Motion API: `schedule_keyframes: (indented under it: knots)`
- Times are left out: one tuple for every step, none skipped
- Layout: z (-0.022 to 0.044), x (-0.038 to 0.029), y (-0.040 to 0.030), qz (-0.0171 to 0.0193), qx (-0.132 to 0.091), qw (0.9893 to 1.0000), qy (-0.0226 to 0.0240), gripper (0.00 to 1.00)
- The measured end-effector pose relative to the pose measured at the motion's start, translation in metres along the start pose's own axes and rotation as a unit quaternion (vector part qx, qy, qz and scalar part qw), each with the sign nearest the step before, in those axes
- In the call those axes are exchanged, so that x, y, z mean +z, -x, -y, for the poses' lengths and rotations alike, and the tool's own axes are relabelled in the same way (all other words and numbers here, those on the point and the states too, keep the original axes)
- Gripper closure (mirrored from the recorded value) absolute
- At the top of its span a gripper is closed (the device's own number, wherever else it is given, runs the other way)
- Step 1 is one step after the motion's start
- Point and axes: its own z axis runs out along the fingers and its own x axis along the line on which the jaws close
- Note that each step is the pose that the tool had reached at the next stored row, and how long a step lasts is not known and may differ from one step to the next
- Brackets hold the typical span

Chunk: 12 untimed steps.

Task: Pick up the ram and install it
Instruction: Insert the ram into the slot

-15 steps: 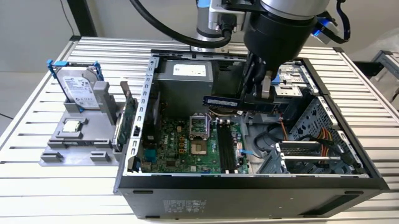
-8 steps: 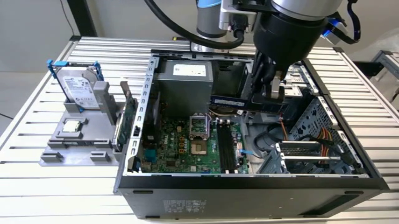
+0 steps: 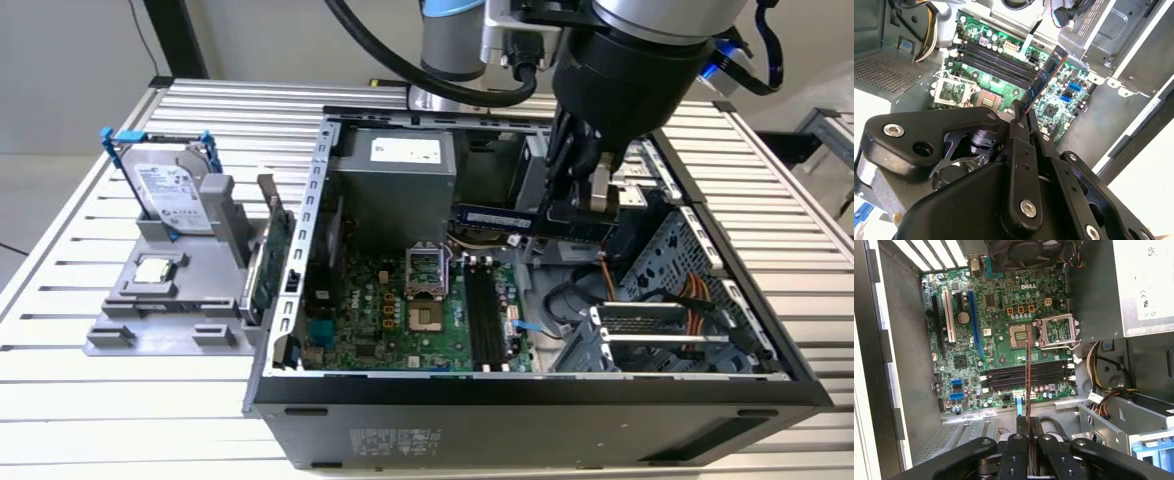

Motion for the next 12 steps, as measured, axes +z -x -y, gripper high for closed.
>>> schedule_keyframes:
  knots:
    - [0.0001, 0.0, 0.0, 0.0, 0.0, 1.0, 0.0, 1.0]
    - [0.0, 0.0, 0.0, 0.0, 0.0, 1.0, 0.0, 1.0]
    - [0.0001, 0.0, 0.0, 0.0, 0.0, 1.0, 0.0, 1.0]
    - [0.0002, 0.0, 0.0, 0.0, 0.0, 1.0, 0.0, 1.0]
    - [0.0006, 0.0, 0.0001, 0.0, 0.0, 1.0, 0.0, 1.0]
    - [0.0012, 0.0, 0.0002, 0.0, 0.0, 1.0, 0.0, 1.0]
    - [0.0017, 0.0, 0.0003, 0.0, 0.0, 1.0, 0.0, 1.0]
    - [0.0025, 0.0, 0.0004, 0.0, 0.0, 1.0, 0.0, 1.0]
    - [0.0032, 0.0, 0.0005, 0.0, 0.0, 1.0, 0.0, 1.0]
    - [0.0038, -0.0001, 0.0007, 0.0, 0.0, 1.0, 0.0, 1.0]
    - [0.0043, -0.0001, 0.0007, 0.0, 0.0, 1.0, 0.0, 1.0]
    - [0.0045, -0.0001, 0.0008, 0.0, 0.0, 1.0, 0.0, 1.0]
